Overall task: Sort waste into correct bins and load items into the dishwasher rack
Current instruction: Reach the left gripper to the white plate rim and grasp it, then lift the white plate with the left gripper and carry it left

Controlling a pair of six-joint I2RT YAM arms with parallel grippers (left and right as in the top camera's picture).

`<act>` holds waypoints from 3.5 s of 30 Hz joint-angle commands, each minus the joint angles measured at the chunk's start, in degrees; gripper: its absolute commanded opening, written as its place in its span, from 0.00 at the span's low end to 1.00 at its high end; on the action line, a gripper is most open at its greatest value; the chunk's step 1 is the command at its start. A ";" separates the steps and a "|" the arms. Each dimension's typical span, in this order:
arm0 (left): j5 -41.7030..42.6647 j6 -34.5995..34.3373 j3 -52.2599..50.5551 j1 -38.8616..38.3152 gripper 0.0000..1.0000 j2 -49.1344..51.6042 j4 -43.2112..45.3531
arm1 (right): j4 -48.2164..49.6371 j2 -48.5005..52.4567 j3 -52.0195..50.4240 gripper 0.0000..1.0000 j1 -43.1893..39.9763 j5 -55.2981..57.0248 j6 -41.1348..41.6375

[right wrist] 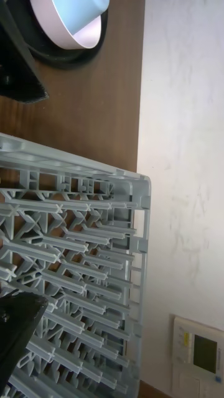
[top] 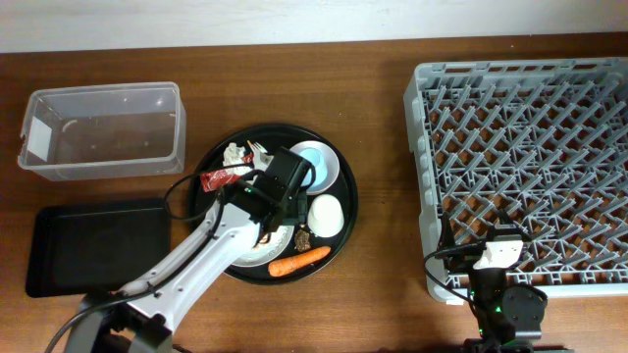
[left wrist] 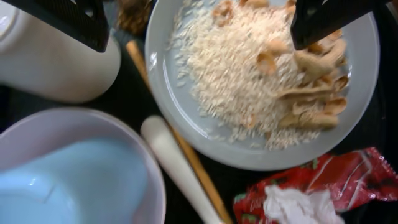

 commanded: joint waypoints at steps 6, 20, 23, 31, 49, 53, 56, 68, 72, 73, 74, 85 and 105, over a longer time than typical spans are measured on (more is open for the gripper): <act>1.99 -5.75 0.83 -0.17 0.92 4.48 3.06 | -0.28 -0.37 -0.28 0.99 -0.42 0.28 0.09; 3.52 -7.54 0.79 -1.09 0.78 9.75 5.92 | -0.28 -0.37 -0.28 0.99 -0.42 0.28 0.09; 2.95 -8.11 0.79 -2.58 0.78 10.86 6.27 | -0.28 -0.37 -0.28 0.99 -0.42 0.28 0.09; -2.47 -8.31 0.79 -3.48 0.77 11.02 6.51 | -0.28 -0.37 -0.28 0.99 -0.42 0.28 0.09; -3.45 -8.72 0.79 -3.48 0.66 14.97 6.97 | -0.28 -0.37 -0.28 0.99 -0.42 0.28 0.09; -4.02 -8.74 0.79 -3.48 0.64 14.97 7.02 | -0.28 -0.37 -0.28 0.99 -0.42 0.28 0.09; -4.02 -8.74 0.79 -3.48 0.63 14.95 7.82 | -0.28 -0.37 -0.28 0.99 -0.42 0.28 0.09; -4.61 -8.70 0.79 -3.48 0.43 14.95 8.17 | -0.28 -0.37 -0.28 0.99 -0.42 0.28 0.09; -4.61 -8.70 0.79 -3.50 0.38 14.95 8.26 | -0.28 -0.37 -0.28 0.99 -0.42 0.28 0.09; -4.61 -8.70 0.79 -3.50 0.37 14.95 8.26 | -0.28 -0.37 -0.28 0.99 -0.42 0.28 0.09; -4.61 -8.70 0.79 -3.50 0.35 14.95 8.26 | -0.28 -0.37 -0.28 0.99 -0.42 0.28 0.09; -4.63 -8.70 0.79 -3.50 0.24 14.95 8.50 | -0.28 -0.37 -0.28 0.99 -0.42 0.28 0.09; -4.61 -8.70 0.81 -3.50 0.02 14.93 9.31 | -0.28 -0.37 -0.28 0.99 -0.42 0.28 0.09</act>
